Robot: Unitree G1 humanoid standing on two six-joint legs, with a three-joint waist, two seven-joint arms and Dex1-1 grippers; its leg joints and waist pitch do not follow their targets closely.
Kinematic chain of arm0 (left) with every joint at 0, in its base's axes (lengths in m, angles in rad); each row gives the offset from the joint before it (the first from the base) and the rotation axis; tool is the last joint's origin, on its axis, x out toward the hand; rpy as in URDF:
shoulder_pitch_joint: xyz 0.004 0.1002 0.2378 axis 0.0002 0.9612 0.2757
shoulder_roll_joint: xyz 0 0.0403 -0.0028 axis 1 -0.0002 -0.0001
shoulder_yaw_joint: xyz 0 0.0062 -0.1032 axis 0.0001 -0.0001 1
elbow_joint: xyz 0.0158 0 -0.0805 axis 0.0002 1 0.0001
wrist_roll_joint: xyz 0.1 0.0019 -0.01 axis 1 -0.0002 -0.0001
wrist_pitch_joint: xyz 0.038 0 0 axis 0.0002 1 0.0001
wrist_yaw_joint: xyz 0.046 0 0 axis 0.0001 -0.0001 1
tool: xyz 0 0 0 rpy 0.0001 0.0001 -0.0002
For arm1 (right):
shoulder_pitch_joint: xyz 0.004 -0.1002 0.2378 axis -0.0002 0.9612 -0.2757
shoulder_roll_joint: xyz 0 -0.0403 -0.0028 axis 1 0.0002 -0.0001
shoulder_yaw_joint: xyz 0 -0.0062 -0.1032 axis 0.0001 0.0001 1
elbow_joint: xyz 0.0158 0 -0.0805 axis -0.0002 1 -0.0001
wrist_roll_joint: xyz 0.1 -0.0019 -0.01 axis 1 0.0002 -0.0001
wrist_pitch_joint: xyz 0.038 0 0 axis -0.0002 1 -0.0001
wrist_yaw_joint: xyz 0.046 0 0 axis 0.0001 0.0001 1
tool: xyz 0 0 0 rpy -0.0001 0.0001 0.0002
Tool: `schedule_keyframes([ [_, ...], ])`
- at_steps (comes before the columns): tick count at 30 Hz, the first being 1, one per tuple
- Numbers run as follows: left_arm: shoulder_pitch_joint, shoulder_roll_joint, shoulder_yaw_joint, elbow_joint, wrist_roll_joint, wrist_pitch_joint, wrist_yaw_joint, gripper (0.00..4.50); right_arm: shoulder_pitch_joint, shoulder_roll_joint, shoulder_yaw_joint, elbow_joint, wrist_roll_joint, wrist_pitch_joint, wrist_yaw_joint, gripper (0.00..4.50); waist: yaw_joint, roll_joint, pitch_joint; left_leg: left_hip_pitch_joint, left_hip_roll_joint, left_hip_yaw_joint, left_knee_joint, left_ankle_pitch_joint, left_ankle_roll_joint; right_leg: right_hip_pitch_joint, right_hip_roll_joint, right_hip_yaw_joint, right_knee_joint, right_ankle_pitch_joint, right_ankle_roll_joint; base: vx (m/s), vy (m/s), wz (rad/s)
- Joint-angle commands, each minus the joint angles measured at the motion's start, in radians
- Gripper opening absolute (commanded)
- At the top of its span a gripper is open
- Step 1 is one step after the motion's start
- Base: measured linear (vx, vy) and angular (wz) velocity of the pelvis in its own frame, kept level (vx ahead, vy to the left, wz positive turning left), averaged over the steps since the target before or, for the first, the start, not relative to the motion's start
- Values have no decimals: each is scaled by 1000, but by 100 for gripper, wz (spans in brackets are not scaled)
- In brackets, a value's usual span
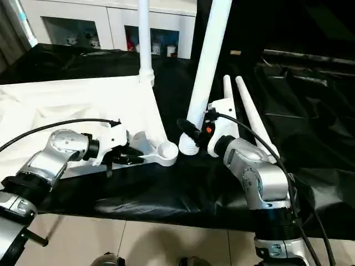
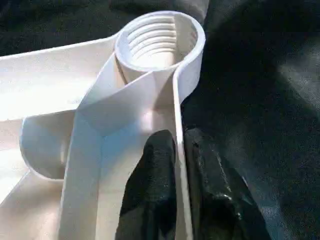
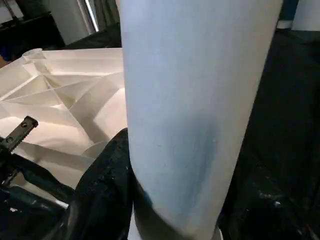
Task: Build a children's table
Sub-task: Insert table leg to table base
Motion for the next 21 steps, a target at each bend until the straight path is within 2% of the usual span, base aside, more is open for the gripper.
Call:
schedule_keyframes([
  [1, -5, 18, 18, 1, 8, 13, -4, 20, -21, -1, -5, -9, 7, -5, 4, 188, -2, -4, -74, 14, 18, -3, -73, -218, -15, 49, -78, 46, -80, -416, -100, 0, 0, 0],
  [8, 5, 35, 12, -18, 12, 39, -17, 0, -26, 2, -4, -6, 5, -4, 8, 188, -2, -4, -74, 16, 19, -3, -73, -218, -16, 47, -78, 46, -80, -423, -98, 0, 0, 0],
  [11, 6, 37, 14, -23, 9, 34, -24, 0, -31, 1, -2, -5, 7, -2, 13, 188, -3, -5, -76, 15, 20, -3, -73, -210, -16, 49, -78, 46, -76, -393, -106, 0, 0, 0],
  [15, 5, 3, 9, -43, -2, -3, -29, 0, -54, 25, -12, -12, 65, 25, 49, 188, -2, -4, -76, 17, 20, -2, -73, -214, -13, 48, -78, 47, -75, -382, -115, 0, 0, 0],
  [17, 1, -18, 4, -49, -6, 2, -29, 0, -61, 26, 2, -18, 82, 41, 79, 188, -1, -4, -76, 17, 22, -2, -73, -211, -12, 49, -79, 47, -74, -369, -120, 0, 0, 0],
  [18, -4, -31, 1, -43, -6, 3, -25, 0, -64, 23, 17, -19, 85, 49, 99, 188, 1, -1, -77, 19, 23, -1, -72, -209, -11, 48, -77, 47, -73, -353, -129, 0, 0, 0],
  [21, -19, -55, -4, -15, 4, 2, -7, 0, -68, 23, 48, 3, 67, 47, 119, 188, 4, -1, -78, 17, 23, -2, -74, -198, -13, 52, -77, 47, -67, -311, -140, 0, 0, 0],
])
